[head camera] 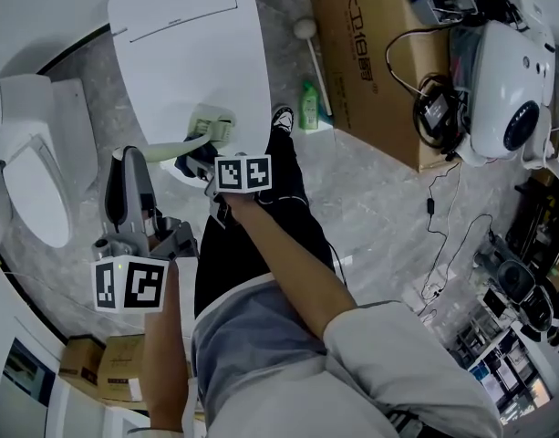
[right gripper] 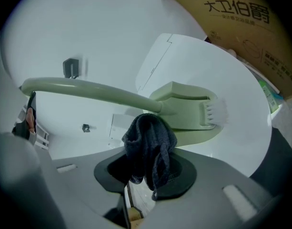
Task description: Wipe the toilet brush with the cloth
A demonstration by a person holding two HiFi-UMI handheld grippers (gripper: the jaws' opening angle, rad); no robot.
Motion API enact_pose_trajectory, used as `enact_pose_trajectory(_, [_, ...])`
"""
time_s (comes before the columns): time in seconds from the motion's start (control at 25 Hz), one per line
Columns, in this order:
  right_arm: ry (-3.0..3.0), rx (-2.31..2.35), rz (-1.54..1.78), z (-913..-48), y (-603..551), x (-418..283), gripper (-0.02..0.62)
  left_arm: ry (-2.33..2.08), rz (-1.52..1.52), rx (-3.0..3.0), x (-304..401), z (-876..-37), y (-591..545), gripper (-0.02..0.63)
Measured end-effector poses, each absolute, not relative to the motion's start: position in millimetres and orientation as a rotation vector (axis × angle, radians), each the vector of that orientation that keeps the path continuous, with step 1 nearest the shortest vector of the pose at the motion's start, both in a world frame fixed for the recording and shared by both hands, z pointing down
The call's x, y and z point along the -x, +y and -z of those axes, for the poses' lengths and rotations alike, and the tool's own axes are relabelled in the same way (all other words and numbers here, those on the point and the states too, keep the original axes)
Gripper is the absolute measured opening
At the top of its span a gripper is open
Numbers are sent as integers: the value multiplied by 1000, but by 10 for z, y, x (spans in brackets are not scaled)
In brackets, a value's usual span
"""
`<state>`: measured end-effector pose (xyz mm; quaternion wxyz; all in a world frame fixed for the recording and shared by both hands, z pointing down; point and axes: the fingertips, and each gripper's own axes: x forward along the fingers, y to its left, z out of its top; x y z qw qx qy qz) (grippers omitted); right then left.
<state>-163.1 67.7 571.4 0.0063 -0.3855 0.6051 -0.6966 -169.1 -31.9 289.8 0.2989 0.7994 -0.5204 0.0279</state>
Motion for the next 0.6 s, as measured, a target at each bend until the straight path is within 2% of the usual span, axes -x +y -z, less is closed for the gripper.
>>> enact_pose_trajectory(0.6, [1896, 1117, 2213, -5761, 817, 1534, 109, -1398, -68, -2117, 1681, -2916, -386, 0])
